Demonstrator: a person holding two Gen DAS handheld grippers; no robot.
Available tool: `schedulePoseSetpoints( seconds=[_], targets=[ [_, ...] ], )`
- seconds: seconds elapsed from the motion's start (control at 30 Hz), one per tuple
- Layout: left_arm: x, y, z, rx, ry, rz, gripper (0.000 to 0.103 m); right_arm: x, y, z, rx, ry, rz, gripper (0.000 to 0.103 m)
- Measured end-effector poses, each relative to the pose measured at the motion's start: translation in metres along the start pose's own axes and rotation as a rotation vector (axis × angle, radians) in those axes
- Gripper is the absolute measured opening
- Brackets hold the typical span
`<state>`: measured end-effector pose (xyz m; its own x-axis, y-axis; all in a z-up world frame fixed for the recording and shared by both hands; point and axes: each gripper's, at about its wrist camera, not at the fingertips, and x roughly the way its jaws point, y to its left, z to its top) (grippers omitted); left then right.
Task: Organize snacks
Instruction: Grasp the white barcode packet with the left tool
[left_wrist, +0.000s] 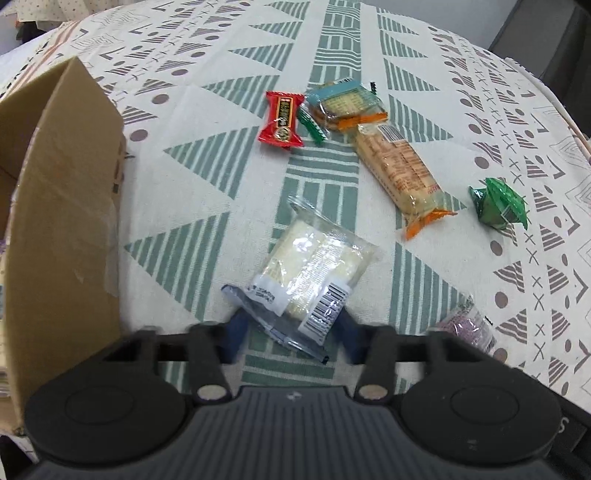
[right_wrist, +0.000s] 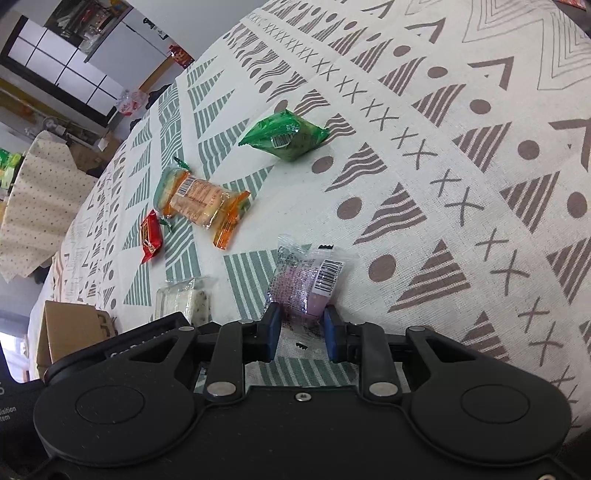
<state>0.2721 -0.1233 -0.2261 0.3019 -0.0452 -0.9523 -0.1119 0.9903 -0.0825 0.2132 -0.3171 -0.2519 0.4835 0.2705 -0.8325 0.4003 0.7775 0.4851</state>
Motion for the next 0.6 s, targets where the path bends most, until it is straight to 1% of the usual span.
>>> schedulePoseSetpoints(
  seconds=[0.03,0.07,0.1,0.17,0.23,0.33,0.5,0.6],
  targets=[
    [-0.001,0.002,0.001,-0.012,0.005,-0.009,0.042,-0.001,0.001,0.000,0.001,0.002,0.003,0.024],
    [-0.003,0.004,0.001,-0.020,0.007,-0.018,0.037,-0.003,0.001,0.000,0.000,0.000,0.007,0.023],
    [-0.006,0.005,0.000,-0.022,0.001,-0.019,0.034,-0.005,0.002,0.000,-0.003,-0.003,0.011,0.023],
    [-0.013,0.007,-0.001,-0.025,-0.018,-0.019,0.031,-0.008,0.003,-0.001,-0.001,-0.010,0.020,0.023],
    [-0.020,0.011,-0.001,-0.036,-0.030,-0.028,0.023,-0.012,0.004,-0.001,0.001,-0.019,0.032,0.023],
    [-0.031,0.014,-0.002,-0.045,-0.049,-0.040,0.016,-0.019,0.007,-0.003,0.003,-0.031,0.044,0.023],
    [-0.040,0.020,-0.005,-0.070,-0.057,-0.054,0.011,-0.031,0.012,-0.008,-0.003,-0.045,0.056,0.022],
    [-0.046,0.023,-0.011,-0.079,-0.073,-0.077,0.009,-0.036,0.012,-0.010,-0.005,-0.056,0.060,0.022]
  ],
)
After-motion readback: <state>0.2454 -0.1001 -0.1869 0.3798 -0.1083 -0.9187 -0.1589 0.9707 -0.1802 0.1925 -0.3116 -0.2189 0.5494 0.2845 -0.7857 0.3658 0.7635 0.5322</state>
